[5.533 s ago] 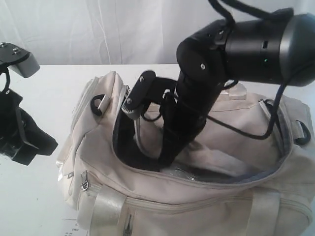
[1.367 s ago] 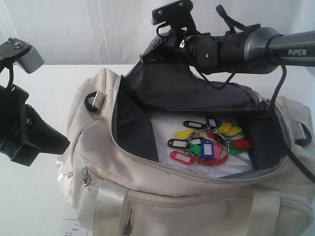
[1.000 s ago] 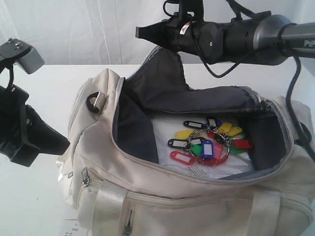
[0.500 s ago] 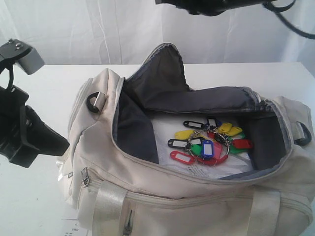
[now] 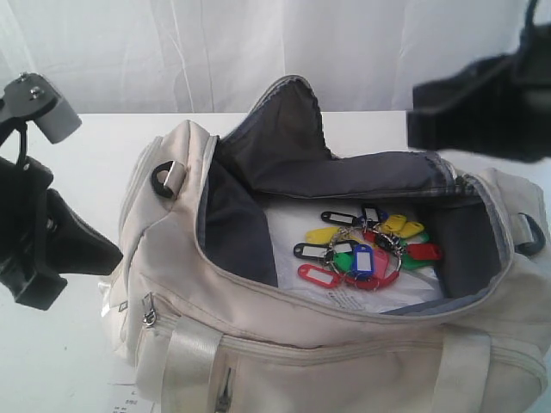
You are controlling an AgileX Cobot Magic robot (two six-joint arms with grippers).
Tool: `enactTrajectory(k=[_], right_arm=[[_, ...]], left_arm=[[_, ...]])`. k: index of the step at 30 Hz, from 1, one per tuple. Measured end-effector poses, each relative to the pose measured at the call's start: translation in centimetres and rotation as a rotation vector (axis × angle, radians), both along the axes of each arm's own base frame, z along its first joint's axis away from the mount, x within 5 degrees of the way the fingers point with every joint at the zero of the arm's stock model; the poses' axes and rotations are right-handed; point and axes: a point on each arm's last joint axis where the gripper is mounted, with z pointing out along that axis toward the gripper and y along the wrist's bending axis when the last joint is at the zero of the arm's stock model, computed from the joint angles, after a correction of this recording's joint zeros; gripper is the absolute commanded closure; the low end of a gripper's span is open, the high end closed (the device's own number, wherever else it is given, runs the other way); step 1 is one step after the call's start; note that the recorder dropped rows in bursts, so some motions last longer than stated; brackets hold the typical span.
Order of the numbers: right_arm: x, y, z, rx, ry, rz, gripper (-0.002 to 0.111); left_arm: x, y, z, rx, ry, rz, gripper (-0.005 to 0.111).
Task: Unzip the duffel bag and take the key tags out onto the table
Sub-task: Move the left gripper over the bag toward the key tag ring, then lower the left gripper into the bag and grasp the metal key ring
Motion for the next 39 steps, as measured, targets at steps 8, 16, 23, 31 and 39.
enactTrajectory(k=[8, 16, 23, 31, 39], right_arm=[[-4.7, -3.3, -1.2, 0.035, -0.069, 0.001, 0.108], [-7.3, -5.0, -1.6, -0.003, -0.03, 0.021, 0.108], [-9.7, -7.7, -1.0, -0.085, -0.174, -0.016, 0.108], [-9.9, -8.3, -1.0, -0.128, -0.204, -0.047, 0.108], [-9.9, -8.4, -1.0, -0.112, -0.191, -0.057, 0.108]], left_arm=[[-0.1, -0.6, -1.4, -0.119, 0.016, 0.049, 0.107], [0.8, -3.7, 5.3, -0.417, -0.11, -0.055, 0.107], [5.6, -14.7, 4.2, -0.259, -0.057, -0.178, 0.107], [4.0, -22.6, -5.1, 0.256, 0.198, -0.397, 0.107], [-0.2, -24.7, -7.6, 0.4, 0.186, -0.538, 0.107]])
